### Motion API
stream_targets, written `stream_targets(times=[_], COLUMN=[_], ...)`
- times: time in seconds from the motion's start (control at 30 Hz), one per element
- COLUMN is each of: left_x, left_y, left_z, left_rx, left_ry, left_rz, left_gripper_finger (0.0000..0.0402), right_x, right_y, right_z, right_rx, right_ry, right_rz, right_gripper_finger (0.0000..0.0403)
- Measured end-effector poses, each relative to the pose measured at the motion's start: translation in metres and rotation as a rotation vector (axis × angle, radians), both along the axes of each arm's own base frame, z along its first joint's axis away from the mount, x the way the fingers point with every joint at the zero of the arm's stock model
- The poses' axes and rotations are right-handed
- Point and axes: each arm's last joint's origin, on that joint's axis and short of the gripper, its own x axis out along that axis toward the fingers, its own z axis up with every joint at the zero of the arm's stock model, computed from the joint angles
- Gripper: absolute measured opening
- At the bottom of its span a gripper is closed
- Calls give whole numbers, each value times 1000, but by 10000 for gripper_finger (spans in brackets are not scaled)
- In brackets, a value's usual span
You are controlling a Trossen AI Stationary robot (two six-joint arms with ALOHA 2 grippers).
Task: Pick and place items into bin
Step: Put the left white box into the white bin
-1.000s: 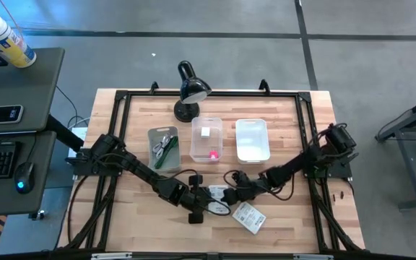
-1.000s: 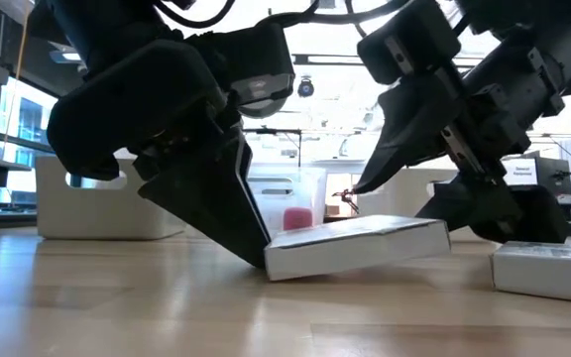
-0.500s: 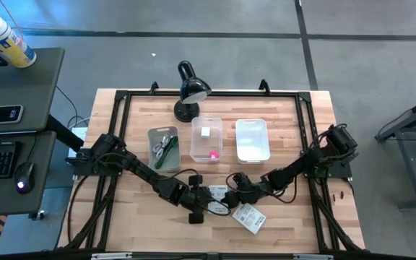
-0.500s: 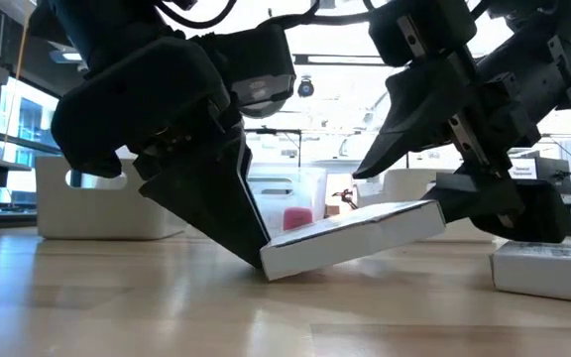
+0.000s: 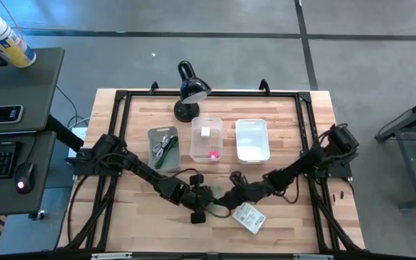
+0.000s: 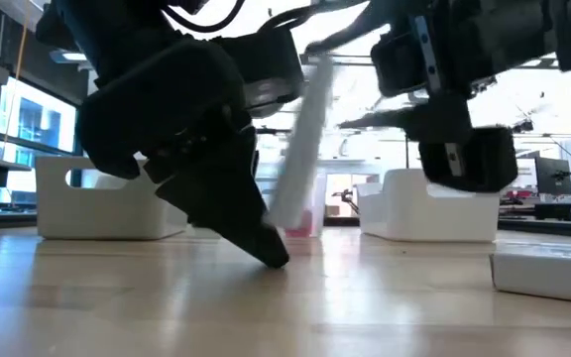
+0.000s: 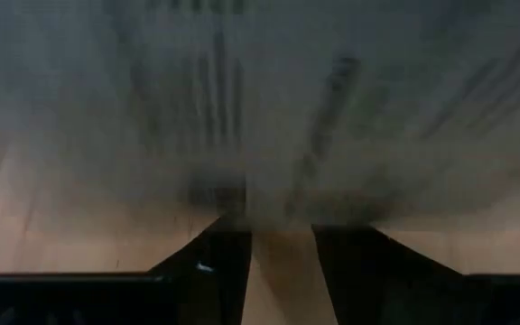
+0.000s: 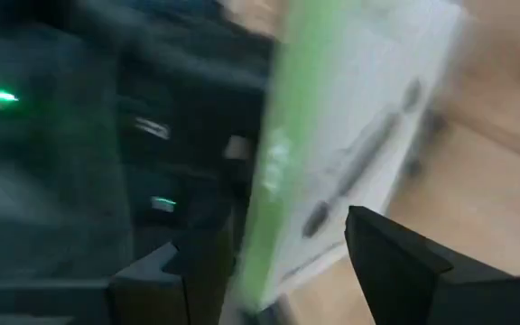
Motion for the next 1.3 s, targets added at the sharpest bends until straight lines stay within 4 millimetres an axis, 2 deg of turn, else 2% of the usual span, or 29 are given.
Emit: stream_targets(times=[0.1, 0.23, 0.37, 0.87, 1.03, 1.3], left_x=[1, 1, 1, 6, 6, 1], left_y=[0, 0, 0, -2, -1, 1], left_z=[0, 0, 0, 6, 14, 36], left_rx=[2, 13, 18, 31, 50, 92], left_ry=[-8, -15, -15, -94, -103, -127], left_rz=[4, 9, 8, -22, -36, -42], left_gripper_finger=[113, 113, 113, 113, 113, 113], right_x=[1, -3, -11, -16, -15, -19], right_y=[0, -1, -3, 0, 1, 10], right_z=[2, -3, -15, -19, -17, -13], right_rx=[-14, -7, 0, -1, 9, 16], right_ry=[-42, 49, 185, 228, 213, 192], right_rz=[13, 3, -10, -37, -26, 1], right_gripper_finger=[203, 203, 199, 165, 170, 187])
